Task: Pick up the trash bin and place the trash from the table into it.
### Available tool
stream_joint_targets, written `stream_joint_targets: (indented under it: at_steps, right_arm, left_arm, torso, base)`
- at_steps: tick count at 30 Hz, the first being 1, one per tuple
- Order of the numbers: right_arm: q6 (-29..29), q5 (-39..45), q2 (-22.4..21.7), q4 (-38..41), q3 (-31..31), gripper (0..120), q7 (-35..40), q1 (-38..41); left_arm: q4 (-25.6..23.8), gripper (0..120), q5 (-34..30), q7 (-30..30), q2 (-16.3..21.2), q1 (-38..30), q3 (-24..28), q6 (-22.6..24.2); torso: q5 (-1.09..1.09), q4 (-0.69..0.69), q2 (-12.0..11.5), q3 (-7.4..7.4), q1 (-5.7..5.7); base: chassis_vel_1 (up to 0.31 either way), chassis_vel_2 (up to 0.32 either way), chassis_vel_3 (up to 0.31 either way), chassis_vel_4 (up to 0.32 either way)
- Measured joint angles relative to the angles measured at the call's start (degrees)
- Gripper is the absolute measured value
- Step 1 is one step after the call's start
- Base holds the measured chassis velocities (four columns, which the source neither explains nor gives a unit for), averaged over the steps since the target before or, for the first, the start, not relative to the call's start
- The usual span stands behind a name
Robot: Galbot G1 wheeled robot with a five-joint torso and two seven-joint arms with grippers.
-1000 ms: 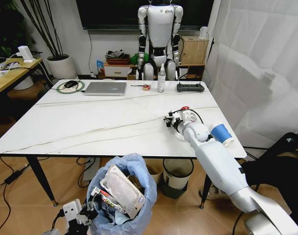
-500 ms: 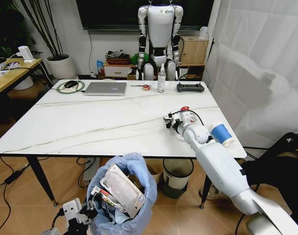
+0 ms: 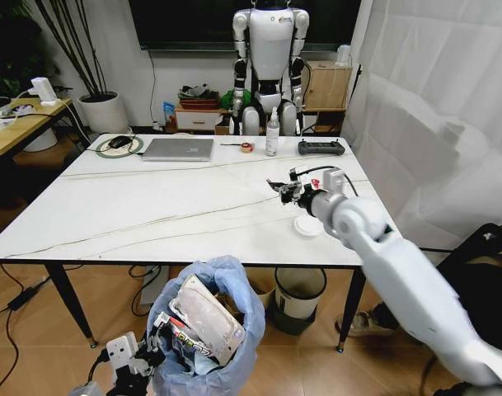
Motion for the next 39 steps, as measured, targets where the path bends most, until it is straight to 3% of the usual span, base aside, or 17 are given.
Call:
stream_joint_targets:
  at_steps: [9, 16, 33, 39]
  right_arm:
    - [5.29, 3.21, -5.34, 16.54, -8.28, 0, 0.38, -10.69]
    - [6.67, -1.44, -4.54, 14.87, -13.42, 0, 0.87, -13.91]
    - [7.06, -4.35, -4.56, 13.59, -14.13, 0, 0.61, -15.39]
    - [7.08, -4.67, -5.03, 14.1, -13.83, 20, 0.48, -16.02]
  left_arm:
    - [-0.09, 1, -0.66, -0.2, 0.28, -0.5, -0.24, 0.52]
    - [-0.22, 1, -0.73, -0.26, 0.23, -0.69, -0.24, 0.61]
    - [-0.43, 1, -0.89, -0.32, 0.23, -0.74, -0.31, 0.69]
    - [-0.57, 1, -0.81, -0.33, 0.18, -0.66, -0.24, 0.69]
  torso:
    - [0.0, 0.0, 0.0, -0.01, 0.0]
    - [-0.01, 0.01, 0.0, 0.0, 0.0]
    - [-0.01, 0.01, -0.01, 0.0, 0.0]
    - [-0.01, 0.01, -0.01, 0.0, 0.0]
  base:
    - [0.0, 0.0, 0.0, 0.0]
    - [0.0, 0.0, 0.0, 0.0]
    - [0.0, 0.0, 0.0, 0.0]
    - [0.0, 0.0, 0.0, 0.0]
